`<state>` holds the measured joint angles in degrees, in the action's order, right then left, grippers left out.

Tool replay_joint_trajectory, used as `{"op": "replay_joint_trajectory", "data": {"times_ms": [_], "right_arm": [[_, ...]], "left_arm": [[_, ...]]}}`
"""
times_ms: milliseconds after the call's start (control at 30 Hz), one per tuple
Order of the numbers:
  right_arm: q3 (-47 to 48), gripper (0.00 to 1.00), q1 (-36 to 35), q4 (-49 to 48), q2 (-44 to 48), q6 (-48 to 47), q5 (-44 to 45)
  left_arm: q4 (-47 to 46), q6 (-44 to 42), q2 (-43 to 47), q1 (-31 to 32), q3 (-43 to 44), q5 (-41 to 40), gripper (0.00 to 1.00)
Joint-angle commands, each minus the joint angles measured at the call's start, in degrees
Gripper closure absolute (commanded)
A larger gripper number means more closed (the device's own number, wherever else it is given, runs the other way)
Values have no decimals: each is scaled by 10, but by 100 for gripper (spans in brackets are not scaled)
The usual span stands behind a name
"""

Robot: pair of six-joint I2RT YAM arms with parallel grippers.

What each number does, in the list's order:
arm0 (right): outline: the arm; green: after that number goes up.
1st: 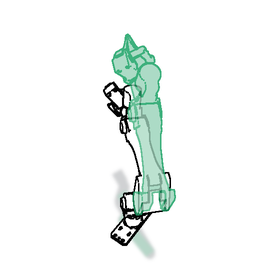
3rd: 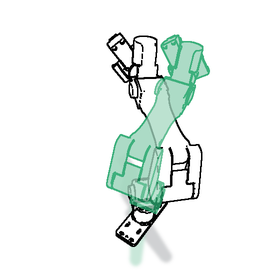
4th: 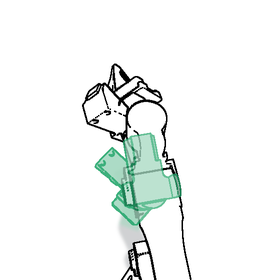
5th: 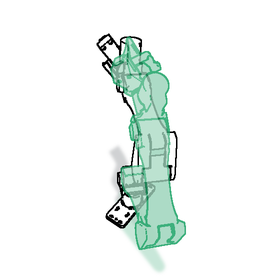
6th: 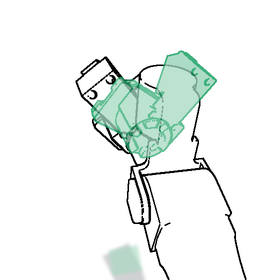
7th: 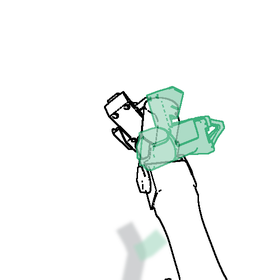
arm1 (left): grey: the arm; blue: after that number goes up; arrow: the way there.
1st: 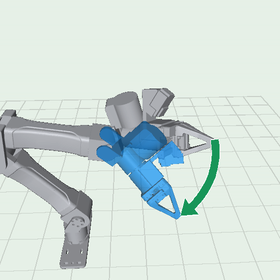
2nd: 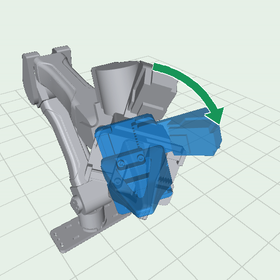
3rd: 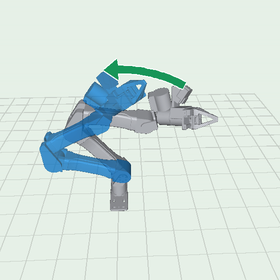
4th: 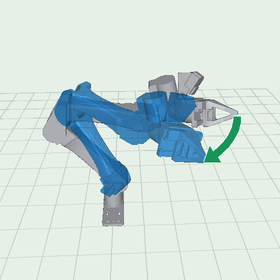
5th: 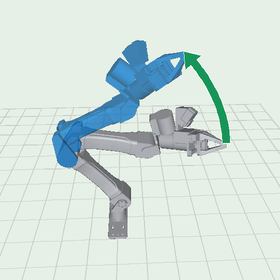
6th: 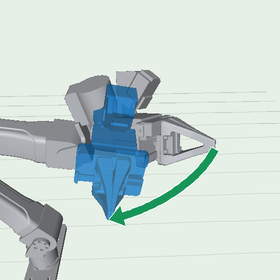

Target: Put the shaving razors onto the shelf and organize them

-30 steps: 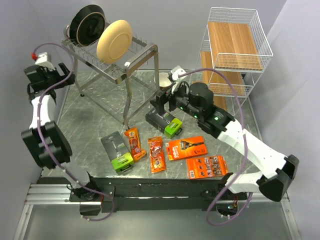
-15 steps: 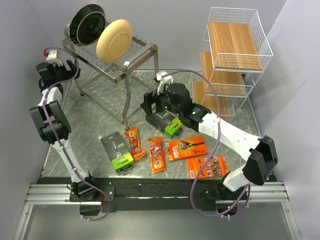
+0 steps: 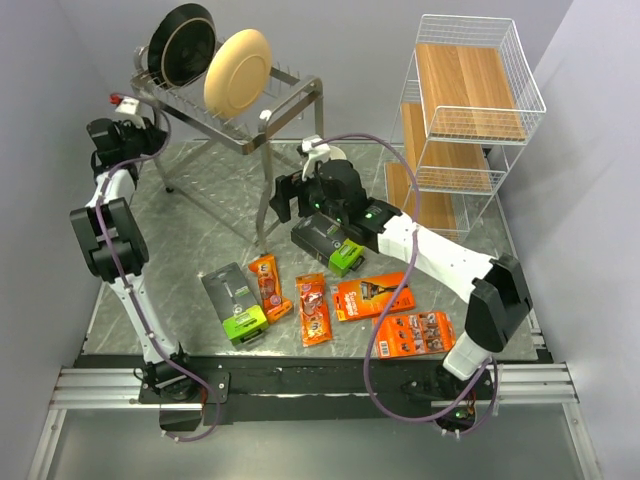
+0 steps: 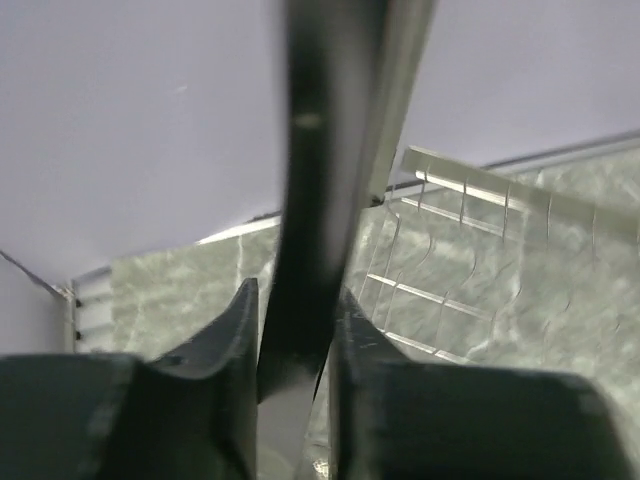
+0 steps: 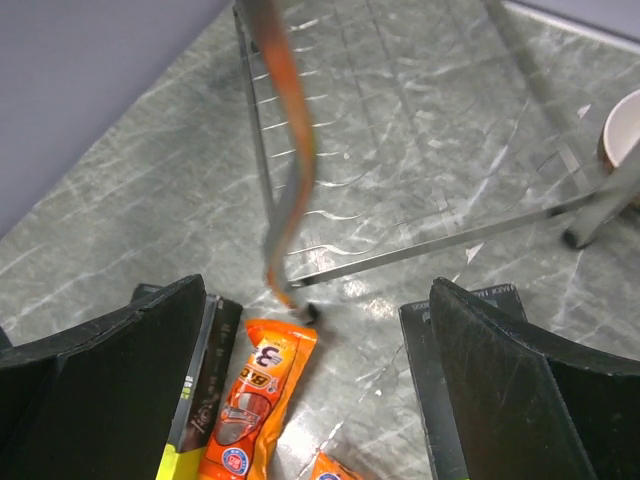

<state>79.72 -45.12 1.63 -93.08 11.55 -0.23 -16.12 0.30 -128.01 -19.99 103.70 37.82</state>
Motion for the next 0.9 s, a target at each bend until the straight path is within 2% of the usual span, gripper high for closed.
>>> {"op": "replay_joint_trajectory", "data": {"times_ms": [0,200,400,533,867], "right_arm": [[22,0,-1,-29,3,5,19],[-18,0,-1,-46,1,8,33],[2,0,-1,-55,-41,-8,65],[26,0,0,-63,-66,-18,60],[146,0,2,-58,-170,-40,117]], "left_arm": [[-60,108,100,-7,-53,-49,99],[-116,228,130,-32,-61,-64,99],[-141,278,164,-32,-57,-63,99],[-106,295,189,-42,-34,-67,99],[6,246,376,-77,-199,-155,99]]}}
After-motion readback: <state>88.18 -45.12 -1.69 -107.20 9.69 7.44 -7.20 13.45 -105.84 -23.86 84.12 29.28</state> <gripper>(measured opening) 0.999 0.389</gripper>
